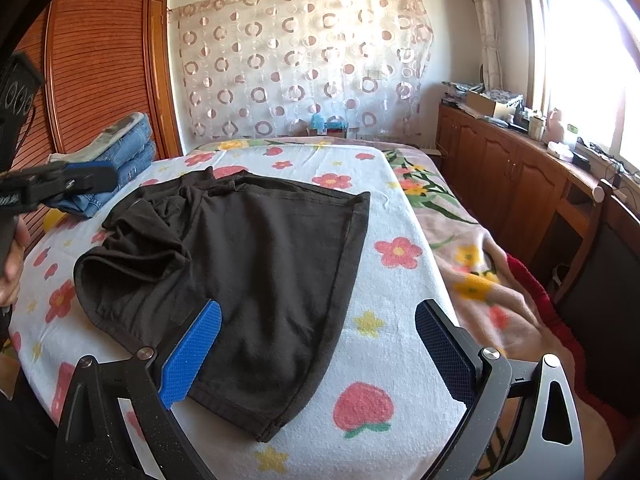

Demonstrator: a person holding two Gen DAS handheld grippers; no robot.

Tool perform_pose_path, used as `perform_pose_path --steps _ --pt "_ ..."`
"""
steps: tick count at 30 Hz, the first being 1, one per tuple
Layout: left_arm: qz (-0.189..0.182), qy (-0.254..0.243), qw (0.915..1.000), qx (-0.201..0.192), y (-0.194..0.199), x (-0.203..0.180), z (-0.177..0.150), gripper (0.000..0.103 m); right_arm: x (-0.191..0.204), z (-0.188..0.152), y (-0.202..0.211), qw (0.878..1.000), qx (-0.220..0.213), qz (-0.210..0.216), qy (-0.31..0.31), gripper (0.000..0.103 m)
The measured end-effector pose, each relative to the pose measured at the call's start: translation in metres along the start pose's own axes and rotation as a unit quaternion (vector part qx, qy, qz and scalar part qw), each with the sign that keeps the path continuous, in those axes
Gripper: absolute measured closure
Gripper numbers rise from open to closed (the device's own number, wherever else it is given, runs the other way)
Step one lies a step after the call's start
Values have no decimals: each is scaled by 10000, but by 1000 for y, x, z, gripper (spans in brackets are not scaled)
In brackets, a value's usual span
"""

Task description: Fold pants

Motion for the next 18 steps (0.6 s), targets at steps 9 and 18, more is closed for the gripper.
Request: perform_pose_path --steps 9,18 --pt "349 360 9968 619 -11 36 -55 27 14 4 -7 9998 23 189 108 11" --pt "333 505 9950 796 -13 43 -87 27 33 26 -18 9971 101 734 164 35"
Point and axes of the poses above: each gripper's, at about its wrist camera, not at the fingertips, and y roughly against the way its jaws point, x to its left, z to its top, the point moved 6 cm from there along -y, roughly the way its jaws point, and after that the axes turned 11 degrees about -y, right-handed, at the moved point
